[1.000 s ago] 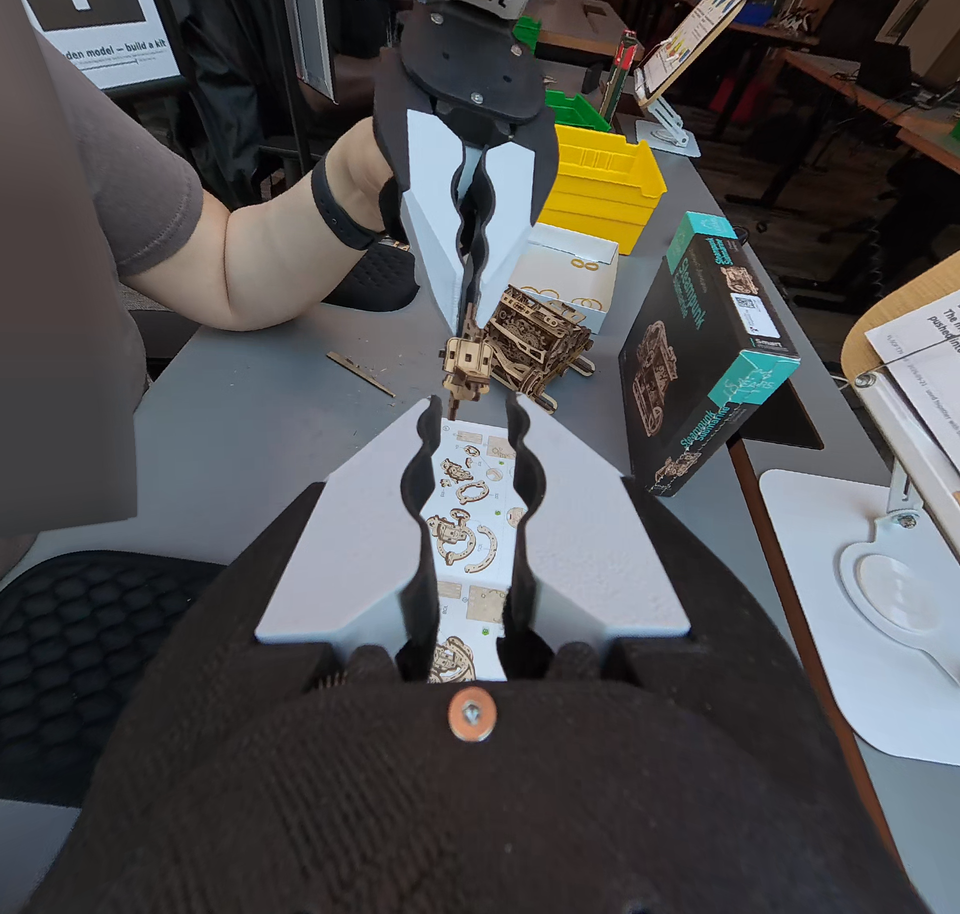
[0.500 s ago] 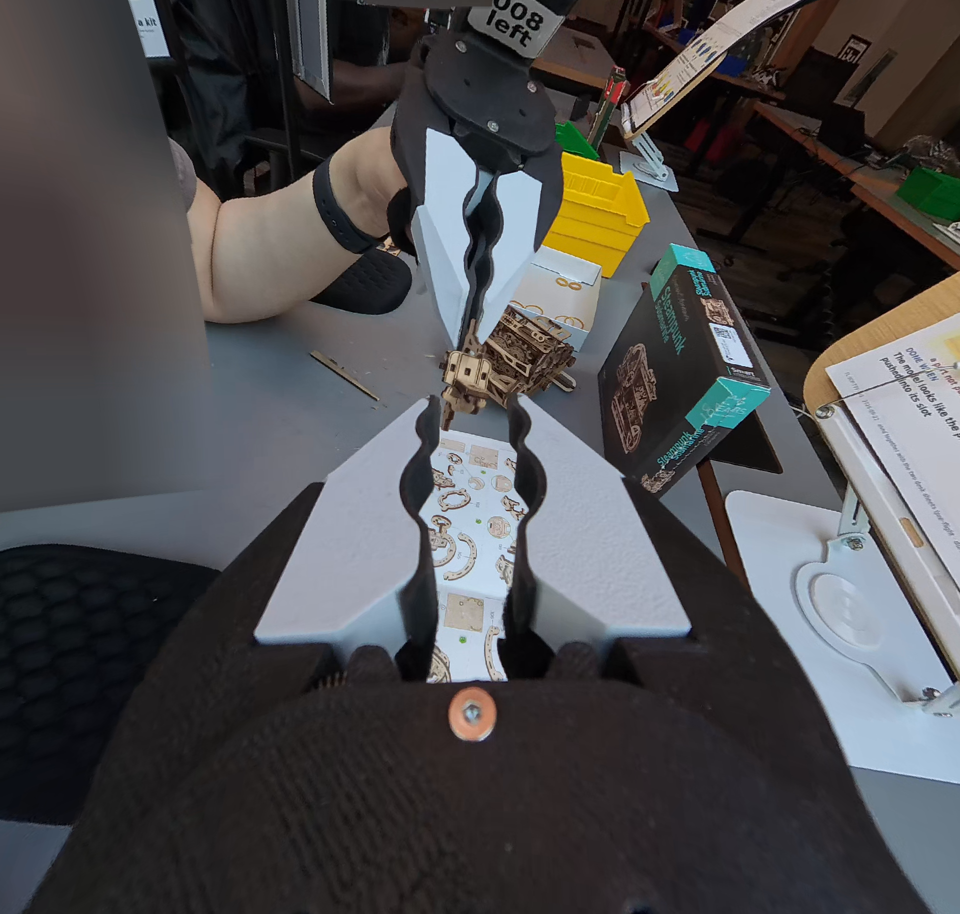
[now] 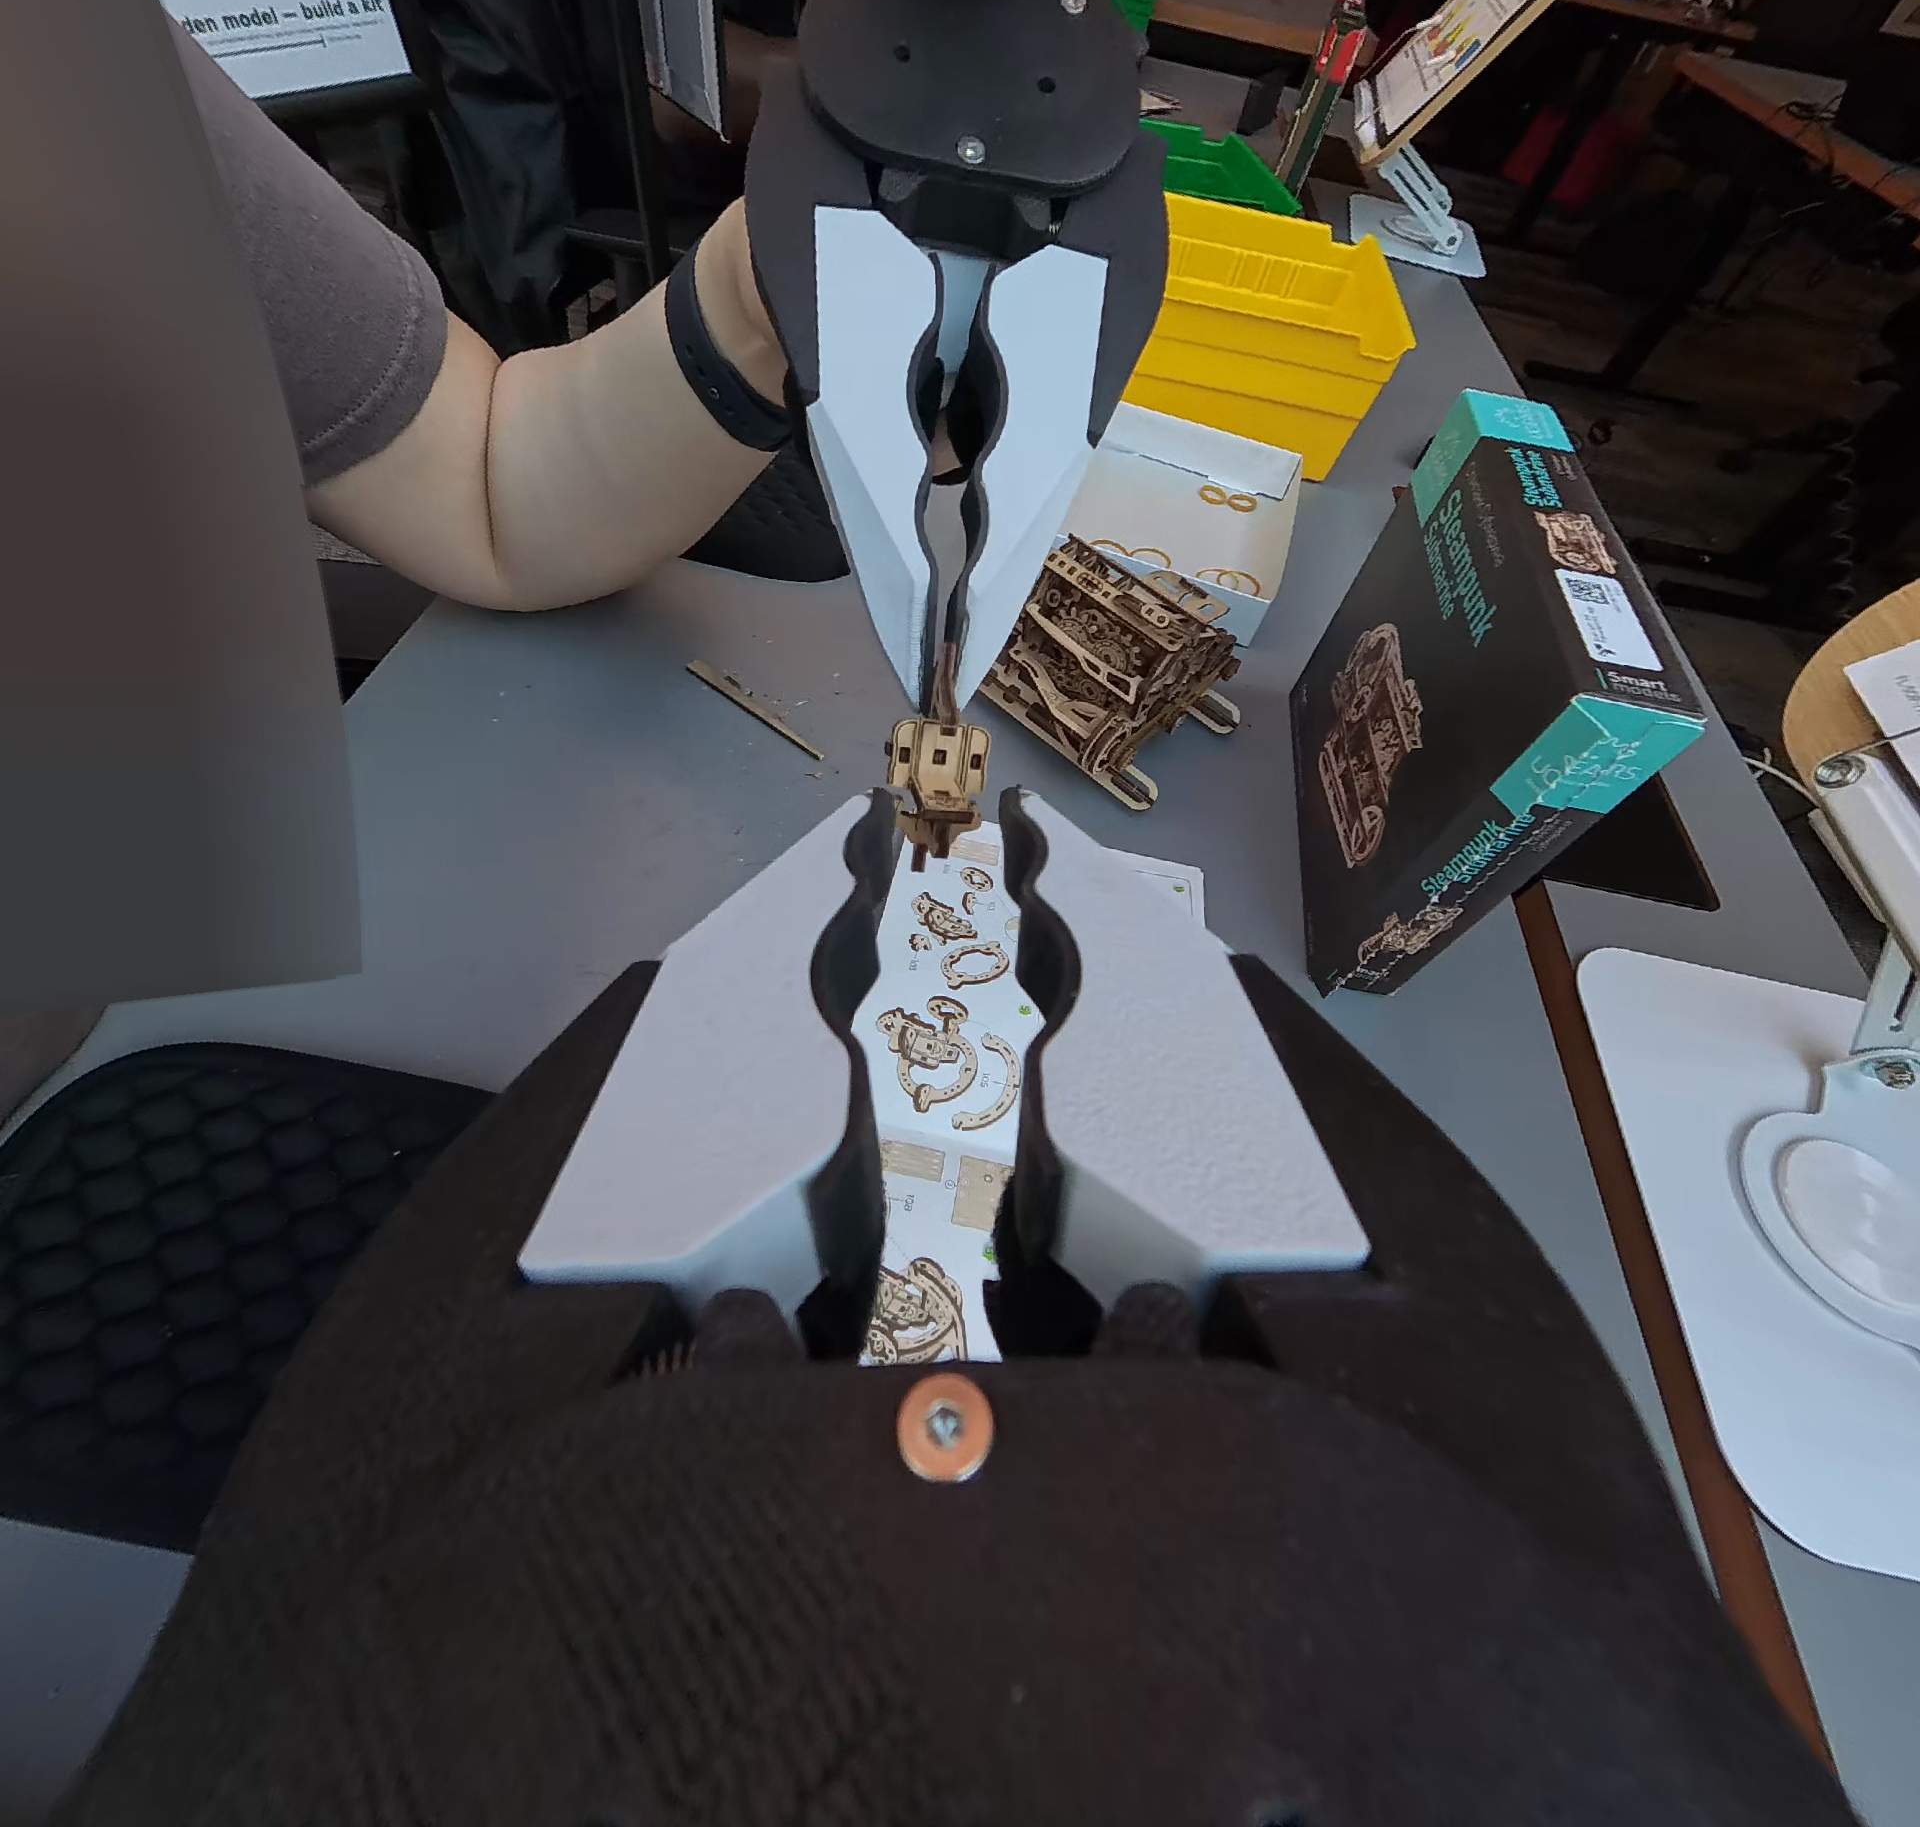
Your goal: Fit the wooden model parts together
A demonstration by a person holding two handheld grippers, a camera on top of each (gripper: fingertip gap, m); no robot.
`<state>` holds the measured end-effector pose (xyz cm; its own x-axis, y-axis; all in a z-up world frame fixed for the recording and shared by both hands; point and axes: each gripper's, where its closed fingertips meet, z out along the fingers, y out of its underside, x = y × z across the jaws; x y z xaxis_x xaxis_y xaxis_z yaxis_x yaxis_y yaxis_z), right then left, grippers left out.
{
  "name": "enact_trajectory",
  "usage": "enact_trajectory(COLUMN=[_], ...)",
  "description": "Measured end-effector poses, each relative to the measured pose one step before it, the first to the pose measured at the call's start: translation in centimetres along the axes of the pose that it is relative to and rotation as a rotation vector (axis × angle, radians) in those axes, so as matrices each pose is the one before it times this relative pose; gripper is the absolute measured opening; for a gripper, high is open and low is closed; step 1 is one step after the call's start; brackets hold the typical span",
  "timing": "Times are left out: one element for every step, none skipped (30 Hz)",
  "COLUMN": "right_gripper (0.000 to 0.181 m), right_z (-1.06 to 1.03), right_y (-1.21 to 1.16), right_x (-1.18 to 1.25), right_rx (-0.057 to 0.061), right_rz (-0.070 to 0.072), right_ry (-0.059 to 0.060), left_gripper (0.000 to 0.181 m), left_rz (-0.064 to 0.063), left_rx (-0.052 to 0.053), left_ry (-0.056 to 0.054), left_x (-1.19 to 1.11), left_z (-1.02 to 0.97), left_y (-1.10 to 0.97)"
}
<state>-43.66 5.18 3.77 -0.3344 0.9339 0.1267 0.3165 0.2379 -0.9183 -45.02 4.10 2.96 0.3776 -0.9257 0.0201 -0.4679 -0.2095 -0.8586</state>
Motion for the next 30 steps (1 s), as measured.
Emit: enact_trajectory(right_gripper=[0.019, 0.019, 0.019, 0.018, 0.018, 0.017, 0.017, 0.016, 0.015, 0.015, 0.015, 0.015, 0.015, 0.015, 0.015, 0.015, 0.015, 0.015, 0.015, 0.014, 0.013, 0.012, 0.009, 0.009, 0.009, 0.009, 0.009, 0.009, 0.009, 0.008], right_z=[0.013, 0.015, 0.020, 0.020, 0.033, 0.039, 0.038, 0.030, 0.022, 0.015, 0.007, 0.037, 0.047, 0.061, 0.050, 0.067, 0.038, 0.033, 0.032, 0.022, 0.014, 0.008, 0.004, 0.005, -0.007, -0.007, 0.008, -0.022, -0.041, -0.061], right_y=[-0.011, 0.039, 0.073, 0.068, 0.071, 0.116, 0.145, 0.077, 0.007, -0.009, 0.006, 0.028, 0.074, 0.082, 0.050, 0.025, 0.013, -0.017, 0.003, 0.065, 0.059, 0.018, -0.018, -0.046, -0.038, -0.035, -0.015, -0.002, -0.048, -0.099], right_x=[-0.045, 0.035, 0.078, 0.045, 0.019, 0.103, 0.118, -0.014, -0.062, -0.035, -0.009, -0.025, -0.028, -0.024, 0.004, -0.039, -0.014, 0.009, 0.003, -0.012, 0.029, 0.021, -0.007, 0.001, 0.022, -0.003, -0.030, 0.106, 0.148, 0.039], right_rx=[0.0026, 0.0002, -0.0021, -0.0010, -0.0008, -0.0040, -0.0055, -0.0014, 0.0029, 0.0026, 0.0015, 0.0002, -0.0023, -0.0037, -0.0014, 0.0002, -0.0006, 0.0013, 0.0005, -0.0028, -0.0029, 0.0000, 0.0025, 0.0029, 0.0017, 0.0013, -0.0001, -0.0012, 0.0015, 0.0048], right_rz=[0.0079, 0.0083, 0.0077, 0.0064, 0.0065, 0.0066, 0.0073, 0.0067, 0.0051, 0.0045, 0.0042, 0.0039, 0.0037, 0.0024, 0.0003, 0.0001, 0.0006, -0.0007, -0.0005, 0.0001, 0.0001, -0.0009, -0.0021, -0.0020, -0.0020, -0.0024, -0.0021, -0.0040, -0.0075, -0.0067], right_ry=[-0.0064, -0.0021, 0.0003, -0.0009, -0.0029, 0.0019, 0.0024, -0.0052, -0.0073, -0.0051, -0.0034, -0.0040, -0.0041, -0.0036, -0.0014, -0.0032, -0.0017, 0.0005, 0.0002, -0.0015, 0.0008, 0.0011, -0.0010, 0.0009, 0.0023, 0.0010, -0.0006, 0.0087, 0.0122, 0.0056], left_gripper=[0.000, 0.000, 0.000, 0.000, 0.000, 0.000, 0.000, 0.000, 0.000, 0.000, 0.000, 0.000, 0.000, 0.000, 0.000, 0.000, 0.000, 0.000, 0.000, 0.000, 0.000, 0.000, 0.000, 0.000, 0.000, 0.000, 0.000, 0.000, 0.000, 0.000], left_rz=[0.0056, 0.0051, 0.0053, 0.0055, 0.0058, 0.0053, 0.0041, 0.0026, 0.0013, 0.0013, 0.0014, 0.0006, 0.0001, 0.0003, 0.0003, 0.0000, 0.0000, 0.0000, 0.0000, 0.0001, 0.0001, 0.0002, 0.0004, 0.0004, 0.0003, 0.0005, 0.0005, 0.0000, -0.0003, -0.0002], left_rx=[-0.0042, -0.0038, -0.0017, -0.0004, -0.0013, -0.0009, -0.0017, -0.0045, -0.0043, -0.0023, -0.0012, -0.0010, -0.0010, -0.0017, -0.0023, -0.0013, -0.0003, 0.0003, 0.0005, 0.0005, 0.0005, 0.0001, -0.0001, -0.0008, -0.0015, -0.0013, -0.0003, -0.0004, -0.0002, 0.0010], left_ry=[-0.0026, -0.0039, -0.0035, 0.0000, -0.0009, -0.0049, -0.0041, -0.0026, -0.0031, -0.0034, 0.0004, 0.0009, -0.0014, -0.0010, -0.0013, -0.0020, -0.0003, 0.0006, -0.0005, -0.0002, 0.0002, 0.0000, -0.0008, -0.0003, 0.0000, -0.0011, -0.0013, 0.0004, -0.0010, -0.0021], left_x=[0.015, -0.013, -0.008, 0.049, 0.012, -0.053, -0.034, -0.025, -0.029, -0.032, 0.017, 0.034, -0.017, -0.005, -0.017, -0.029, 0.000, 0.012, -0.003, 0.002, 0.010, 0.007, -0.002, 0.006, 0.006, -0.011, -0.018, 0.006, -0.021, -0.032], left_z=[0.015, 0.012, 0.016, 0.032, 0.025, 0.023, 0.022, 0.025, 0.032, 0.022, 0.022, 0.031, 0.025, 0.027, 0.021, 0.020, 0.006, 0.010, -0.013, -0.013, -0.005, -0.008, 0.004, 0.004, 0.010, 0.012, 0.011, 0.003, 0.002, -0.030], left_y=[0.057, 0.053, 0.007, 0.008, 0.020, 0.017, 0.036, 0.074, 0.056, 0.030, 0.021, 0.013, 0.006, 0.034, 0.031, 0.024, -0.001, -0.009, -0.009, -0.009, -0.014, -0.008, -0.002, 0.016, 0.019, 0.016, 0.008, 0.013, 0.000, -0.014])
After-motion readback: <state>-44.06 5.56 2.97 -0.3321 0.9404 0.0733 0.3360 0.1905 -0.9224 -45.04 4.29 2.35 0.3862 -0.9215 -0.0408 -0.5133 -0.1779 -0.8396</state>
